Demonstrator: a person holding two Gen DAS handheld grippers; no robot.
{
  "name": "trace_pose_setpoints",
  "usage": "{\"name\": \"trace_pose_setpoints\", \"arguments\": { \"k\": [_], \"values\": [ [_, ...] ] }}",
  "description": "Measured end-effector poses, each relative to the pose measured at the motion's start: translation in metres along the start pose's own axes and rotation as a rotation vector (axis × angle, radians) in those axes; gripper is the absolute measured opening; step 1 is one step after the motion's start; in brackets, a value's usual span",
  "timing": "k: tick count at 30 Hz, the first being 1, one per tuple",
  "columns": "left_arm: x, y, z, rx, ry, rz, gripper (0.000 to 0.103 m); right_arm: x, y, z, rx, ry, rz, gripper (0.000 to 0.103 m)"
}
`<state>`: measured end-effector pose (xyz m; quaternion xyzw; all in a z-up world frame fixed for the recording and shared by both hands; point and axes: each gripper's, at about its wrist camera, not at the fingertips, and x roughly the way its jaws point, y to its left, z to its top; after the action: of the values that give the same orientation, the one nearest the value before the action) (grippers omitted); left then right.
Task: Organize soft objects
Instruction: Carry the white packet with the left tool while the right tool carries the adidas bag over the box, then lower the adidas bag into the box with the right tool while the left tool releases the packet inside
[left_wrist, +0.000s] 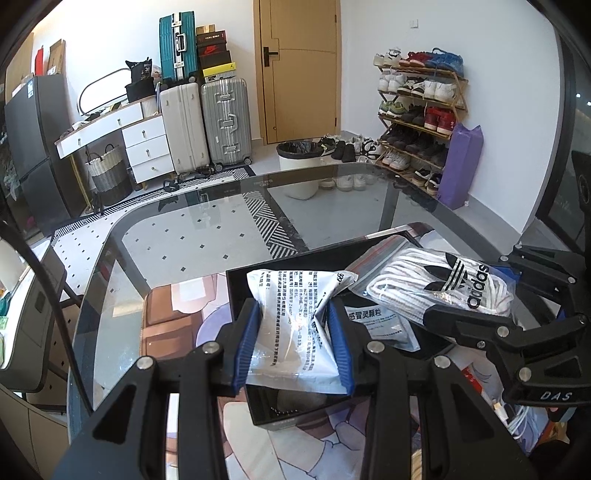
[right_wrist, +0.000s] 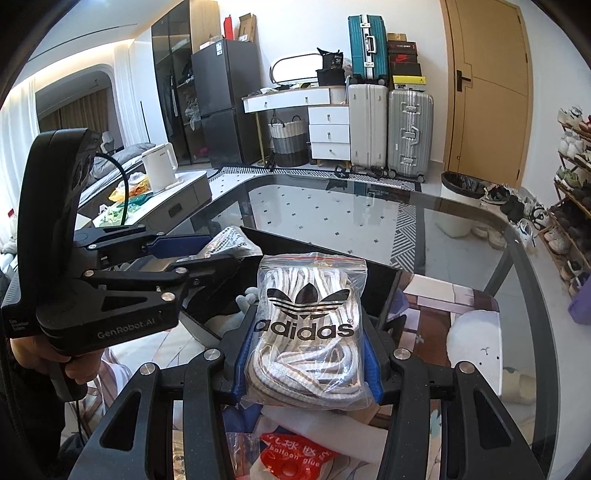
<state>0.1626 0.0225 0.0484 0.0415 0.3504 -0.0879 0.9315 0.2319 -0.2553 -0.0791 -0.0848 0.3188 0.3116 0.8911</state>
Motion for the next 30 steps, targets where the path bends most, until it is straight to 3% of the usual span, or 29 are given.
{"name": "trace_pose_setpoints", "arguments": {
  "k": [23,26,30],
  "values": [
    [0.015,-0.006,0.000,0.030,0.036,-0.008,0.037,0.030,-0.005,0.005,-0.009,0.053,0.005,0.048],
    [0.015,-0.006,0.000,0.035,0.039,-0.011,0.037,0.030,-0.004,0.005,-0.011,0.044,0.013,0.052],
    [0.015,-0.007,0.001,0.034,0.040,-0.012,0.038,0.021,-0.005,0.006,-0.013,0.000,-0.006,0.068]
  ]
}}
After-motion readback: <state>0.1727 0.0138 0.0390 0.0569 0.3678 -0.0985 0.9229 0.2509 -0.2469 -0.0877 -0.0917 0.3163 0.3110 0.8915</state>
